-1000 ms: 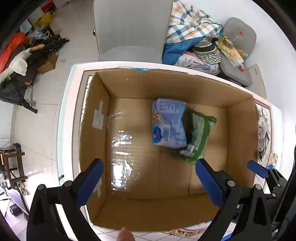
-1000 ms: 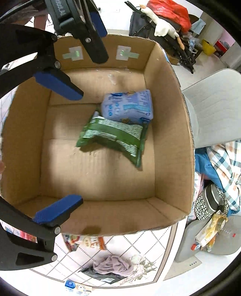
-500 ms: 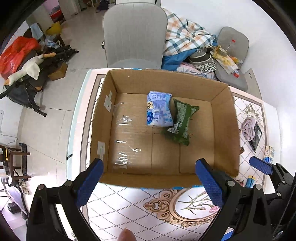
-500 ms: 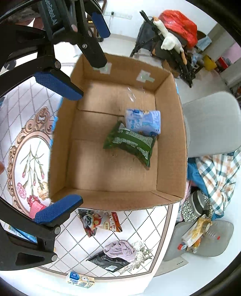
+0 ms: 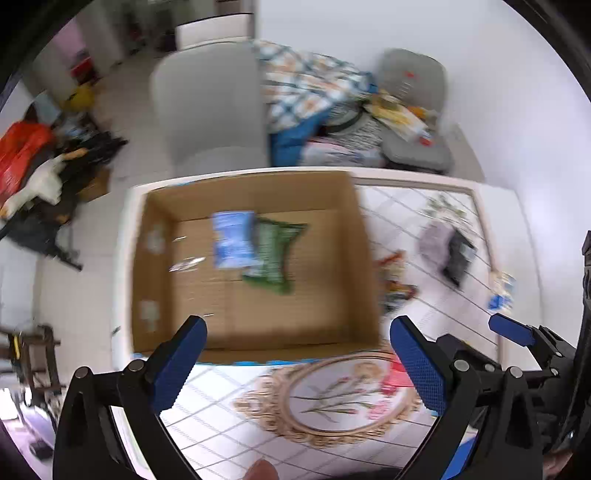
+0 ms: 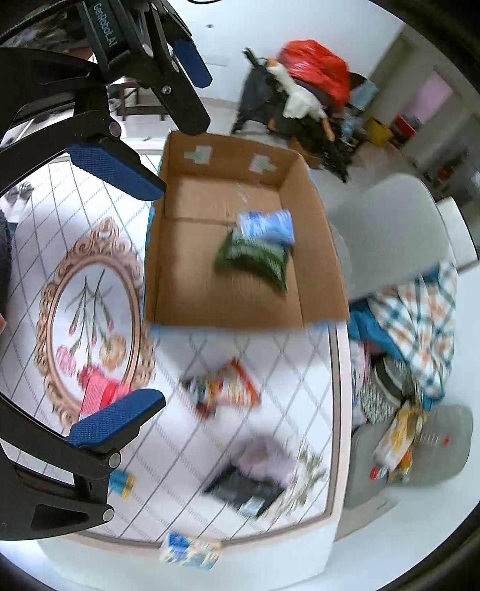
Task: Organize soft objects
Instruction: 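Grasp the orange seed bag with the left gripper while the right grasps the yellow-white box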
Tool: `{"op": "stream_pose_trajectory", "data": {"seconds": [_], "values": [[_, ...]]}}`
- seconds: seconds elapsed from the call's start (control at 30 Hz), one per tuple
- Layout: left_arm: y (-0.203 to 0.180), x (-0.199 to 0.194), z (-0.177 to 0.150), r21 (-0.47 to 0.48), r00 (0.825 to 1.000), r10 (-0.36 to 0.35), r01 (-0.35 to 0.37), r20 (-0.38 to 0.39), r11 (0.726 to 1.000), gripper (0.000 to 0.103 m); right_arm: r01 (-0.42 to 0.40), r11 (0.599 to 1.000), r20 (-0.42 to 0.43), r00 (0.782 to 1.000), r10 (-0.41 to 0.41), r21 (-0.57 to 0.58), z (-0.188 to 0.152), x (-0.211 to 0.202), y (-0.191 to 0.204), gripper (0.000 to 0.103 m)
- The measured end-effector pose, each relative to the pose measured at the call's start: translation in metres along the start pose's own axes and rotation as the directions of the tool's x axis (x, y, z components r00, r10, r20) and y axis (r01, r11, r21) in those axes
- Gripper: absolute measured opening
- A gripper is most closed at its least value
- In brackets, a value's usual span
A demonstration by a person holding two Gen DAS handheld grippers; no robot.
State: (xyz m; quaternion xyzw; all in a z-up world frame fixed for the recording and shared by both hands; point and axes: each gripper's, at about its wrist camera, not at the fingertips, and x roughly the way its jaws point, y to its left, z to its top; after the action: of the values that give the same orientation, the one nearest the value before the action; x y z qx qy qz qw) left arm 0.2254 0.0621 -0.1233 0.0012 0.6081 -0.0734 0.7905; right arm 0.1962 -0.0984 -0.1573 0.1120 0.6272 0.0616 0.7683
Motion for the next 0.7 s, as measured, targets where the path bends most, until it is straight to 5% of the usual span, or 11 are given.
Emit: {"op": "stream_pose_trajectory", "data": {"seconds": [0.13, 0.33, 0.7], "values": [[-0.051, 0.027, 0.016, 0.059, 0.996, -0.062, 0.066, -0.069, 0.996, 0.102, 0.042, 0.994, 0.016, 0.999, -0.044, 0.105, -0.004, -0.02, -0.067, 0.103], [-0.113, 0.102, 0.04, 0.065, 0.966, -0.108, 0.127, -0.236, 0.99, 0.102, 0.126, 0.951, 0.011, 0.991, -0.135, 0.283, -0.012, -0.037, -0.182, 0.103], [-0.173, 0.237, 0.062, 0.159, 0.886, 0.107, -0.039, -0.45, 0.987, 0.102, 0.249, 0.847, -0.079, 0.967, -0.24, 0.47, -0.018, -0.018, -0.328, 0.103]]}}
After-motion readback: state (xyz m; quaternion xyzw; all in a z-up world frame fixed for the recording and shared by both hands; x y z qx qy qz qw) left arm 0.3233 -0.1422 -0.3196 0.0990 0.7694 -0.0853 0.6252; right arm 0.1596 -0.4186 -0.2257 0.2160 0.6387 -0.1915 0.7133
